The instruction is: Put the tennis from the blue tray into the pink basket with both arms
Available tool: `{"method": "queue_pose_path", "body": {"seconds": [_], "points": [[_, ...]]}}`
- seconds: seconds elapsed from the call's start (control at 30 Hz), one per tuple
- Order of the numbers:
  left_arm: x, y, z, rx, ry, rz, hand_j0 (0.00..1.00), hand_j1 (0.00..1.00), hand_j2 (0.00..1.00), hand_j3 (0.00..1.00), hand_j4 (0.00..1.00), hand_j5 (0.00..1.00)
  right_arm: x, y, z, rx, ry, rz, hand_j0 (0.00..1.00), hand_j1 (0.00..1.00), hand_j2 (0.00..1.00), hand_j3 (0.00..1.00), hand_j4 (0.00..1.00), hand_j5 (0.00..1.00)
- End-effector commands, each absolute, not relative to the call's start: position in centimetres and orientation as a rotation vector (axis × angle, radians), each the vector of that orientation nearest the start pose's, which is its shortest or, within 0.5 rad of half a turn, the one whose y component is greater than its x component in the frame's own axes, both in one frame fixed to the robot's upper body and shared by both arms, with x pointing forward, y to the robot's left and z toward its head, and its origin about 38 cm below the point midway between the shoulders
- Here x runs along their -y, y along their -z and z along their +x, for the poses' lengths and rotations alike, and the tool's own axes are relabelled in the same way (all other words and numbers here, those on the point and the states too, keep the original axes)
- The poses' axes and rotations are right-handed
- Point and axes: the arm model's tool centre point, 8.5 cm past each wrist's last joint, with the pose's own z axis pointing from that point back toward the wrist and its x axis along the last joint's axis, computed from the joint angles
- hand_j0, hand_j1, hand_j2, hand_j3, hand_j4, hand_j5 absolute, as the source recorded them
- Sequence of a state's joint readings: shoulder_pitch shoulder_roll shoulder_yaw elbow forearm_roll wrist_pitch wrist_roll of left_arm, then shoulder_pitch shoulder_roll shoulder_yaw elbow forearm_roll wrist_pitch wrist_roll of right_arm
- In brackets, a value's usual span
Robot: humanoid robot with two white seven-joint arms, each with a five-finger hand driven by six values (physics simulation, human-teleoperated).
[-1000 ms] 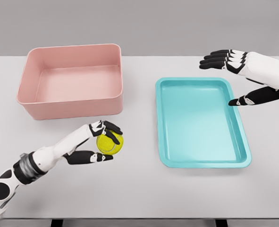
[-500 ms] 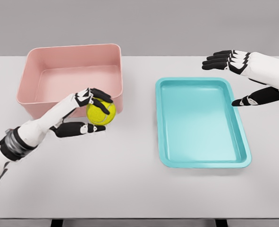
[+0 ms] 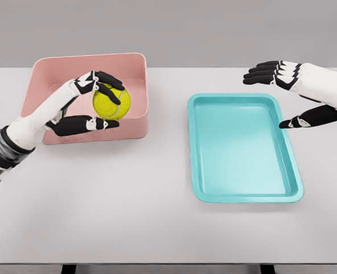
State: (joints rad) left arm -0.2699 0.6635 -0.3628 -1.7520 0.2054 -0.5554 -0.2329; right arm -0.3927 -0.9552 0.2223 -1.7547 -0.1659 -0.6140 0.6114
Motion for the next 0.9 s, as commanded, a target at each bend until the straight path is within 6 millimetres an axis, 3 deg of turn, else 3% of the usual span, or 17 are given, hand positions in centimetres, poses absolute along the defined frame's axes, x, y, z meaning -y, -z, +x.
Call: {"method": "queue_pose_path", "body": {"seconds": [0.0, 0.33, 0.87], "points": [[-25.5, -23.7, 37.2, 2.127, 1.081, -0.144, 0.46, 0.46, 0.46, 0.46, 0.46, 0.46, 32.3, -31.9, 36.3, 1.906, -1.776, -0.138, 1.0, 1.0, 1.0, 1.0, 1.0, 1.0], [-27.3, -23.9, 40.6, 1.994, 1.026, -0.025, 0.46, 0.46, 0.46, 0.46, 0.46, 0.46, 32.5, -32.1, 36.3, 1.898, -1.784, -0.148, 1.0, 1.0, 1.0, 1.0, 1.0, 1.0], [-31.9, -21.0, 45.4, 1.758, 0.894, 0.118, 0.47, 0.47, 0.47, 0.47, 0.47, 0.47, 32.4, -32.0, 36.3, 1.897, -1.783, -0.144, 1.0, 1.0, 1.0, 1.0, 1.0, 1.0]]}}
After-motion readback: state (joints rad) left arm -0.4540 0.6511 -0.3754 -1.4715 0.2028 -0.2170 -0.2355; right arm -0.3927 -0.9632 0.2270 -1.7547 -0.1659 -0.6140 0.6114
